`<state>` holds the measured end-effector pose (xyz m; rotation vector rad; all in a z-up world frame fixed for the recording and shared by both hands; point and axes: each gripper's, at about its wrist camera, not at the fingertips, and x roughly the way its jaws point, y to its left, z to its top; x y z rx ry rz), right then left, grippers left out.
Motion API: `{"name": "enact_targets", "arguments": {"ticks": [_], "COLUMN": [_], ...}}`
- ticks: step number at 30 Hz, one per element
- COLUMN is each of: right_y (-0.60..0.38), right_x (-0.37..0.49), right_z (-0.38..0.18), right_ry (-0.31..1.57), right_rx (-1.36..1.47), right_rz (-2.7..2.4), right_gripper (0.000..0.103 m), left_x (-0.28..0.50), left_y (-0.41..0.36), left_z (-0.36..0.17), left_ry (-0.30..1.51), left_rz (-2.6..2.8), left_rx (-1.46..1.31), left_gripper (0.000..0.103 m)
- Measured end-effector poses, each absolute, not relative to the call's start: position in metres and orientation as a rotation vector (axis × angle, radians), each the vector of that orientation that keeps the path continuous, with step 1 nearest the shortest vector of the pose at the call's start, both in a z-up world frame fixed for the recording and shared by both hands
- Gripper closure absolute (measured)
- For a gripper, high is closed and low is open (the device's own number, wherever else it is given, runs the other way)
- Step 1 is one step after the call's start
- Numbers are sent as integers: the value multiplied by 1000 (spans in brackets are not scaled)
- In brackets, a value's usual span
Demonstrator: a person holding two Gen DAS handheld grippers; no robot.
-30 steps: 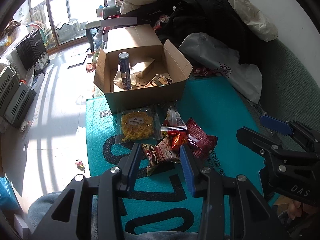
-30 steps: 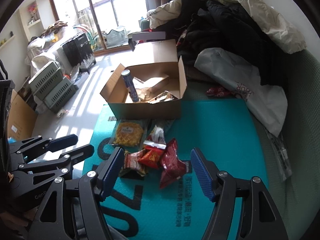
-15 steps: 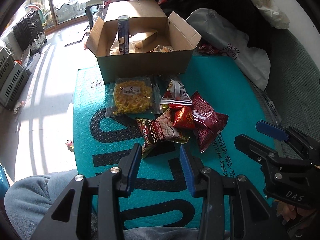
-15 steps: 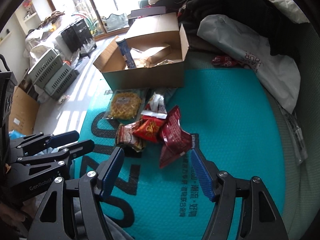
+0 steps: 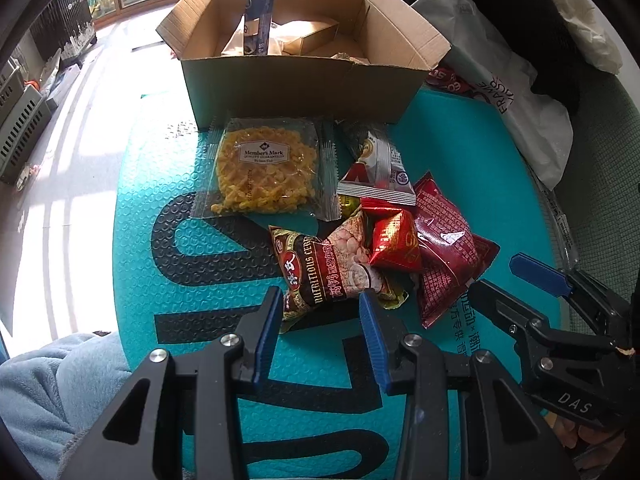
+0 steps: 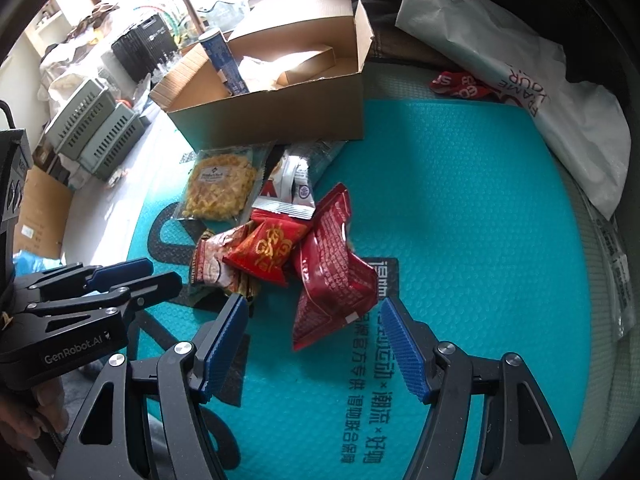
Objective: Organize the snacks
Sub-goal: 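Grasp the large red chip bag with the right tool while the left tool grasps the brown cereal bag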
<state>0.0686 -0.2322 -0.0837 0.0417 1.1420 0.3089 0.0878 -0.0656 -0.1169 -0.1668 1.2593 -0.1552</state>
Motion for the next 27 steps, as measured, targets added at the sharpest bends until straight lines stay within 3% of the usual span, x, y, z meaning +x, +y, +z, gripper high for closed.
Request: {"name": "enact_targets", "arguments": {"ticks": [20, 27], "right_y": [-221, -217], "right_x": [108, 107], "right_z": [-119, -132], "right_ry": [1229, 1264], "right_rx": [-11, -8], "right_rz": [322, 308], "right_gripper": [33, 34], "left_x": [130, 138], "left_y": [-77, -86], "left_z": [-156, -165], "left_ry": [1356, 1370], "left_rz": [-210, -189], "left_rx": [-222, -192], "left_gripper": [64, 42]}}
